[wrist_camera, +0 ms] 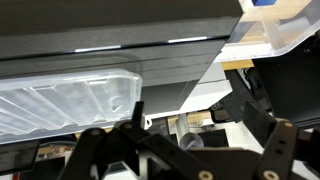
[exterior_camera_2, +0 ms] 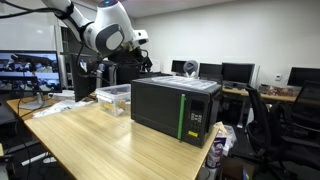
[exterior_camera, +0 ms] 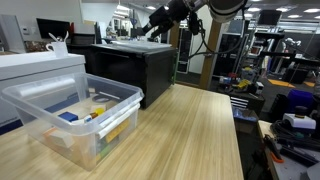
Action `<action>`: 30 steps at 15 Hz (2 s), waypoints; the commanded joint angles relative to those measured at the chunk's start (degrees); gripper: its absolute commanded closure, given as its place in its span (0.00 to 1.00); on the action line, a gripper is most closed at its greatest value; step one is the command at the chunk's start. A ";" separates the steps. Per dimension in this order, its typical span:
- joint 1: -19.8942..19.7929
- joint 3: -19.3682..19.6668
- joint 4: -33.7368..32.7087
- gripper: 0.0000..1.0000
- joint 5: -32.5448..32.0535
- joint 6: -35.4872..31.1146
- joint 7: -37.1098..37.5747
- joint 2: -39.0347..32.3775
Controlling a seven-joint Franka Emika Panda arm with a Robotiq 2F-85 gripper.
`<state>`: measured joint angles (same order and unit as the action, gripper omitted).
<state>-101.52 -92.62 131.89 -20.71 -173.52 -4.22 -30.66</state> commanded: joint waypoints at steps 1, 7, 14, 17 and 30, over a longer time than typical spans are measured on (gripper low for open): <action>0.18 -1.67 1.08 0.00 4.11 2.14 -1.10 3.99; -1.76 -4.00 5.00 0.00 6.09 10.65 -1.32 6.13; -13.51 -13.14 9.30 0.00 2.11 19.34 -2.06 3.38; -15.79 -11.87 7.52 0.00 0.75 20.25 -2.14 4.59; -11.63 5.69 -3.00 0.00 3.97 17.58 -4.17 14.03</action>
<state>-115.36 -90.71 130.30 -19.30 -154.94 -6.43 -20.90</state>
